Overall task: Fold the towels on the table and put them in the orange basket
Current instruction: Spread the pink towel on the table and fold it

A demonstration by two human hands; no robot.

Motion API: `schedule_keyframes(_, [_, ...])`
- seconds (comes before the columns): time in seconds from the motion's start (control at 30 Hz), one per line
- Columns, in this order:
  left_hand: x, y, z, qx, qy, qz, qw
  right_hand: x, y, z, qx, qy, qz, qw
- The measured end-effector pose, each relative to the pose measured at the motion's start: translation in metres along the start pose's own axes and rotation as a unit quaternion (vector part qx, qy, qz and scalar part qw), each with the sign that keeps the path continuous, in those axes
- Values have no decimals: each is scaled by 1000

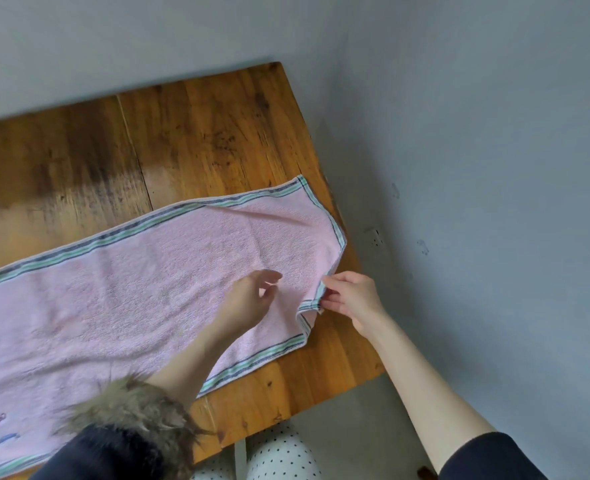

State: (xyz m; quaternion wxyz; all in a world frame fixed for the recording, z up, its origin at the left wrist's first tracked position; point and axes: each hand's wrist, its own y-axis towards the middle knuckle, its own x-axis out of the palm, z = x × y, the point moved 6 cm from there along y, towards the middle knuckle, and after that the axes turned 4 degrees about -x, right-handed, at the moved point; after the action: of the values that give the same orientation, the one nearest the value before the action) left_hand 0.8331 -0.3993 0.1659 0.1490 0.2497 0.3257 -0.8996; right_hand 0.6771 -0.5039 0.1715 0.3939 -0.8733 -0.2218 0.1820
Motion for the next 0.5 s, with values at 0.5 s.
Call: schedule_keyframes(0.5, [13,10,2,-68,-57,22,996,15,43,-67,-183,-279,136,933])
